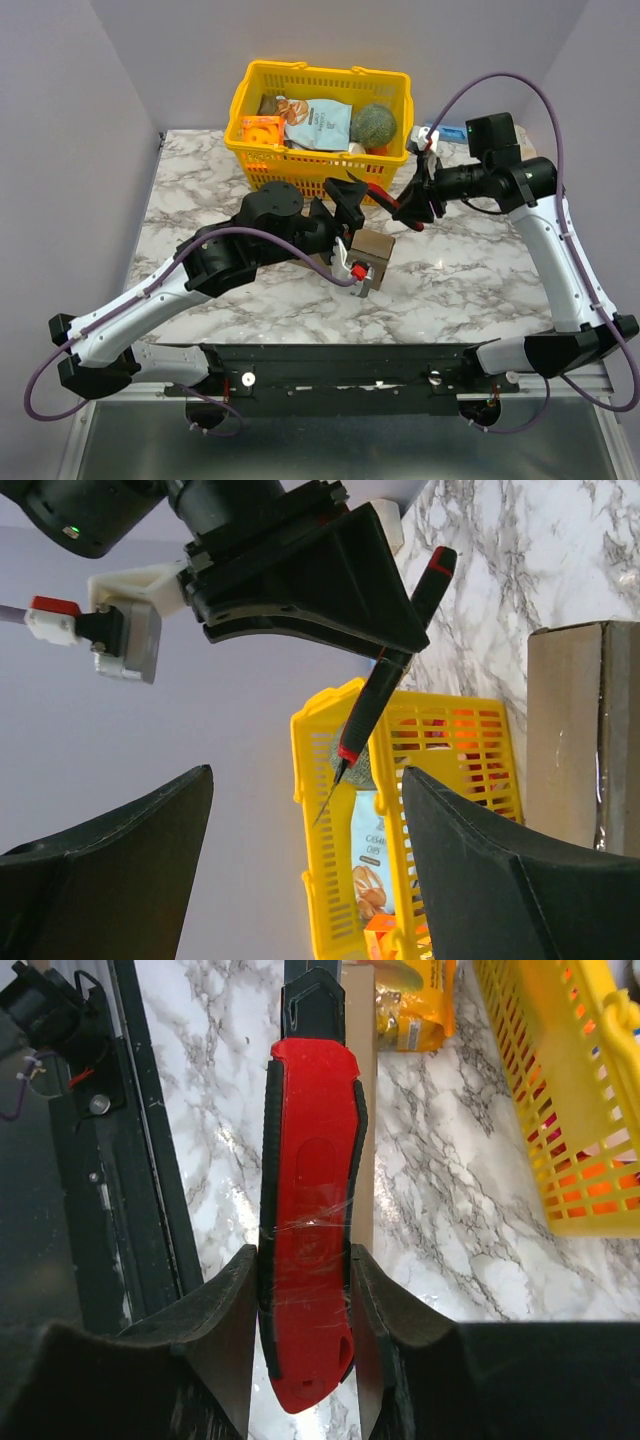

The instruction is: Unpack the express box

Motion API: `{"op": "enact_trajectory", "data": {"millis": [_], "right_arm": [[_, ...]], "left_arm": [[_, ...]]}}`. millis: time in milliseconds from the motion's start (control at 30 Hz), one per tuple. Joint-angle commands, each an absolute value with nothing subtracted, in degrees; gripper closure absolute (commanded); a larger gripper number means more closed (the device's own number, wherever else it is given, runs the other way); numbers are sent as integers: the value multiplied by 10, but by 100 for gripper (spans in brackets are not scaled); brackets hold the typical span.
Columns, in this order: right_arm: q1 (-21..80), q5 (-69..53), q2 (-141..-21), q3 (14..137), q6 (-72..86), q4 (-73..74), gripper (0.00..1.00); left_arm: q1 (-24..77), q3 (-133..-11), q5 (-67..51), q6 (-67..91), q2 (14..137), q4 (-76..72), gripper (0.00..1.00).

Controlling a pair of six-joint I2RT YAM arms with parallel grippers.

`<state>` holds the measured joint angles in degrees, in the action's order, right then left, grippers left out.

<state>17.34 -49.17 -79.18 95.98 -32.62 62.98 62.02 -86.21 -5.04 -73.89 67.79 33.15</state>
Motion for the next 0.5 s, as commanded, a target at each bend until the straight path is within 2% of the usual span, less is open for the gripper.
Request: {"op": "enact_trajectory", "data": {"millis": [0, 300, 467], "right_arm": [[191, -483, -780, 1002, -323, 648, 100], [230, -471, -744, 968, -350, 661, 99], [234, -478, -733, 969, -351, 664, 99]], "left_arm": [[621, -860, -39, -786, 693, 320, 15], [621, -847, -4, -818, 726, 295, 21], [621, -850, 17, -826, 737, 312, 32]]}}
